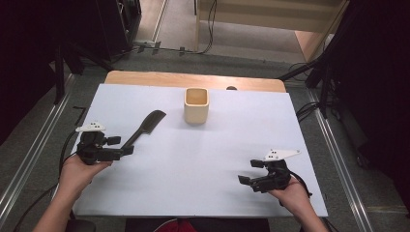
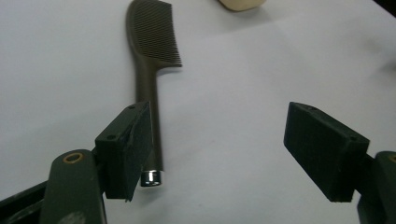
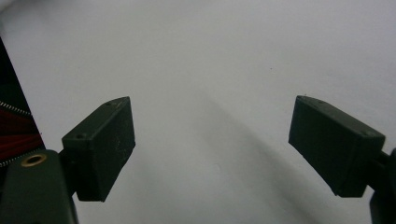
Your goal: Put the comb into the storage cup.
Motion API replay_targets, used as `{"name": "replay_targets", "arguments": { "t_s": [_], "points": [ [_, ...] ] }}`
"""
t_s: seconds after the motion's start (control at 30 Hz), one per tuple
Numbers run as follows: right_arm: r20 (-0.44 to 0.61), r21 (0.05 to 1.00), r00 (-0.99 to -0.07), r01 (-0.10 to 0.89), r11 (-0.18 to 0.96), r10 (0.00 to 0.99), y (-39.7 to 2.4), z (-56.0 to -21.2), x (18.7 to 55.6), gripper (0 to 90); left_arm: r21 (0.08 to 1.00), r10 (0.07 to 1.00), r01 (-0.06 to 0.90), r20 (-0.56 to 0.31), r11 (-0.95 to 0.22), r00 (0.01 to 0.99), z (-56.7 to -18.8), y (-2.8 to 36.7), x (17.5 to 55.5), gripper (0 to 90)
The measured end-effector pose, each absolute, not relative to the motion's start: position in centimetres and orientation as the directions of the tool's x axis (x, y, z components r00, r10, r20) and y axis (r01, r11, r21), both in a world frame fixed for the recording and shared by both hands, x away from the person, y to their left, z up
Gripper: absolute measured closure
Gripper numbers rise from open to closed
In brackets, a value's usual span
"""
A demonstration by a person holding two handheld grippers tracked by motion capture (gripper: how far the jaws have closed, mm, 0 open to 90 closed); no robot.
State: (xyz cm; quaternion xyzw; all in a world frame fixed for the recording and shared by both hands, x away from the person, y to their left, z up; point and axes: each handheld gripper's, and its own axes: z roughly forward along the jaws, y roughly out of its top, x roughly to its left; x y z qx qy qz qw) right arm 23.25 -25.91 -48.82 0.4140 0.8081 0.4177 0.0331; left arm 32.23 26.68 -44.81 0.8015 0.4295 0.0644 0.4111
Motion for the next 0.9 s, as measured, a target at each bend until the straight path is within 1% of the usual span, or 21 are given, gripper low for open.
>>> {"name": "replay_targets", "arguments": {
  "t_s": [0.43, 0.7, 0.9],
  "points": [
    [0.293, 0.701, -0.652, 0.644, 0.307, 0.699, -25.9, -48.9, 23.3, 12.9, 0.681, 0.782, 0.672, -0.235, -0.292, 0.577, -45.6, 27.1, 34.2, 25.3],
    [0.29, 0.702, -0.653, 0.642, 0.309, 0.699, -25.9, -48.8, 23.3, 12.9, 0.675, 0.798, 0.668, -0.194, -0.313, 0.571, -46.1, 26.9, 34.5, 29.6],
    [0.292, 0.702, -0.652, 0.643, 0.306, 0.7, -25.9, -48.8, 23.2, 12.9, 0.664, 0.803, 0.676, -0.189, -0.32, 0.566, -46.8, 26.7, 34.5, 31.4]
  ]
}}
